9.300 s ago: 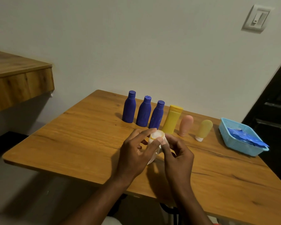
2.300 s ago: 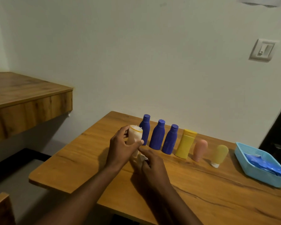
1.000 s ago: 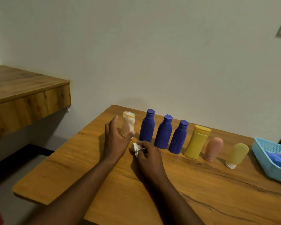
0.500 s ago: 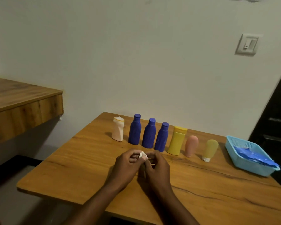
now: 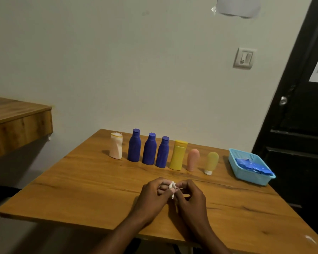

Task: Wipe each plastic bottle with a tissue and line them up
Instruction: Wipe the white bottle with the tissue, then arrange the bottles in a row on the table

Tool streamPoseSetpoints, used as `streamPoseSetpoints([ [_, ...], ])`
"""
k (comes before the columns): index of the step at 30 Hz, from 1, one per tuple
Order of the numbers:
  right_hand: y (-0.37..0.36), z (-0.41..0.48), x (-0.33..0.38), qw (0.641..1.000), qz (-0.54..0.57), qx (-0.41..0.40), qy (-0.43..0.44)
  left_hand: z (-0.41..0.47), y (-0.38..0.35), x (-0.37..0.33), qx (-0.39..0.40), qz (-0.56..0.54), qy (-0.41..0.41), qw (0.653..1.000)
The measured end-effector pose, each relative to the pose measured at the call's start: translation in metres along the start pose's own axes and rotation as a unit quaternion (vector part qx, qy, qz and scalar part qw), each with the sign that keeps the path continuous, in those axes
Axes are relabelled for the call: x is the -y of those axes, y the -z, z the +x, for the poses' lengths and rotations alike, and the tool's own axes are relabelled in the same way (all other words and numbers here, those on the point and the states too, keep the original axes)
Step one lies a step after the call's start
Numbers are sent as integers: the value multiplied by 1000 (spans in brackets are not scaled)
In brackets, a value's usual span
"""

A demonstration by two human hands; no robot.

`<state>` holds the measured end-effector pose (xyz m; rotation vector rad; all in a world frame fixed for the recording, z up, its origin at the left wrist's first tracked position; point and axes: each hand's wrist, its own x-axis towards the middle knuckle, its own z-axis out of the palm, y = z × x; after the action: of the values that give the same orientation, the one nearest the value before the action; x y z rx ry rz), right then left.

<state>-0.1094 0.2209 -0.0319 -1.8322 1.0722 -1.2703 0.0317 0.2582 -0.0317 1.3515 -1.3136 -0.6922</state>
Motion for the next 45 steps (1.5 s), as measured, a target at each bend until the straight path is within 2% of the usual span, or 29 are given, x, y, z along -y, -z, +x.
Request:
streamPoseSetpoints([
  [5,14,-4,-8,1000,-10,5,-7,0,-13,1,7,30,5,1000],
  [11,14,-3,-21,998,-54,22,-11,-2,-14,9,10,116,-1,993],
  [16,13,-3,-26,996,-83,43,3,-4,-12,8,-5,123,-4,992],
  [22,20,-8,-23,997,-71,4,13,-7,-13,6,-30,117,-4,993],
  [30,31,-6,-29,999,-9,-35,-19,-6,-26,-4,-38,99,-31,994],
  [35,61,22,-32,997,-35,-70,-2,13,-45,-28,4,99,-78,992],
  [40,108,92,-18,990,-89,-103,24,71,-63,-64,68,140,-129,979],
  [45,137,166,-24,976,-209,-58,12,136,-84,-87,122,247,-133,952],
])
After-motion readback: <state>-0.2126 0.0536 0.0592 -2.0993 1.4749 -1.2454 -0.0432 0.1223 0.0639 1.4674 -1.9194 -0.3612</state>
